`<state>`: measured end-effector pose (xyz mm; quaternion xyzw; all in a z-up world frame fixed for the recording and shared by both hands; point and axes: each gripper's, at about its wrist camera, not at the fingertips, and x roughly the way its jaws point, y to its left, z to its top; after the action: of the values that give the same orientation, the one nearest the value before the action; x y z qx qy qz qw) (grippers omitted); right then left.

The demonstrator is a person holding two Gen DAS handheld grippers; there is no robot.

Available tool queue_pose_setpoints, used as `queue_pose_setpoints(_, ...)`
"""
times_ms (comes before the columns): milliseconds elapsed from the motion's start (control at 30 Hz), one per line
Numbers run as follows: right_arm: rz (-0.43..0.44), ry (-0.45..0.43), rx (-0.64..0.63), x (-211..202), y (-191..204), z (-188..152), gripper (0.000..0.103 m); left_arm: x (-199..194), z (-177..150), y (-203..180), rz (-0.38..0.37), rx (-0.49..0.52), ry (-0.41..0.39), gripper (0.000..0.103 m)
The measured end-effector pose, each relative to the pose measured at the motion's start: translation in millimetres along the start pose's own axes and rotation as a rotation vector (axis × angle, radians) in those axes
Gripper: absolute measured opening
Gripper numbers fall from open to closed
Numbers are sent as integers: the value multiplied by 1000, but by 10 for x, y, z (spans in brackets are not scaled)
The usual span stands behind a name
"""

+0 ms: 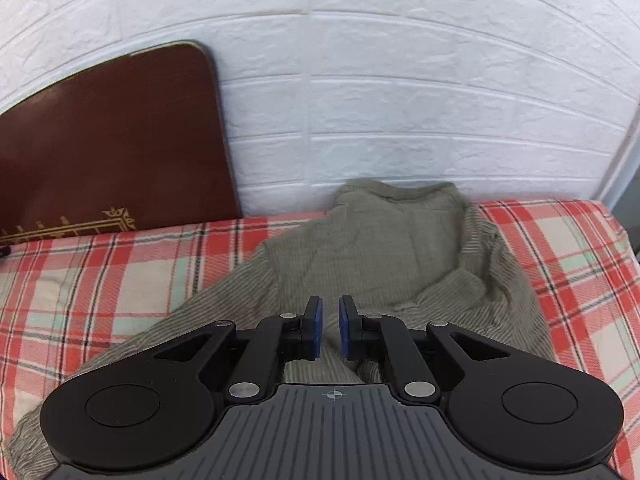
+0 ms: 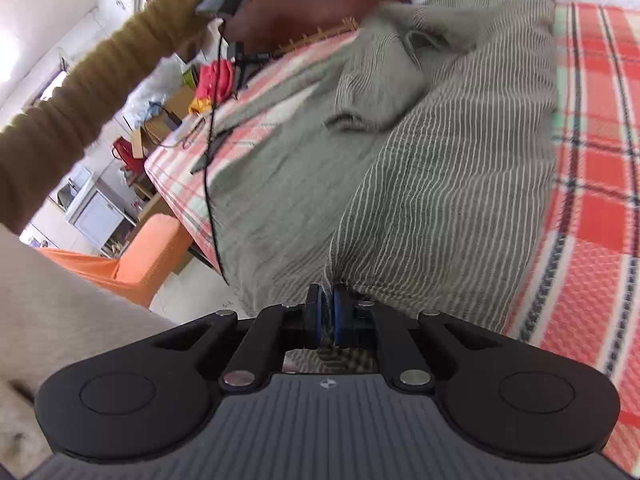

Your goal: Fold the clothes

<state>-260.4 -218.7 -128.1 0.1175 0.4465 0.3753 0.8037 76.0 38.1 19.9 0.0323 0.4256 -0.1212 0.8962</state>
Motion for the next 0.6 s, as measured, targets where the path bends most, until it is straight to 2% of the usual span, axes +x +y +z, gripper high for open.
queue_pose_setpoints(133,18,-1,20,68,-21,-6,14,137,-64,140,25,-63,3,24)
queue_pose_setpoints(200,35,-33,29,-55,-46,1,30,170,-151,191,3,-86,24,24)
queue_pose_setpoints(233,26,-61,29,-161,-37,0,37,155,-214,192,-22,-88,32,25)
queue_pose_setpoints(267,7,-95,29,-289,-33,-11,50,124,-289,169,-56,-85,40,29)
queue_pose_setpoints(300,-13,-129,28,-417,-29,-21,55,85,-371,124,-93,-79,46,32)
queue_pose_setpoints(367,-61,-177,45,-619,-37,-56,55,-5,-548,-4,-174,-45,51,47)
queue_pose_setpoints(400,-85,-193,61,-695,-54,-80,55,-35,-628,-76,-213,-32,54,50)
queue_pose_setpoints(533,-120,-225,150,-796,-180,-194,57,47,-842,-456,-335,-34,73,52)
queue_pose_setpoints(600,-121,-231,163,-760,-194,-230,57,204,-872,-597,-342,-75,70,55)
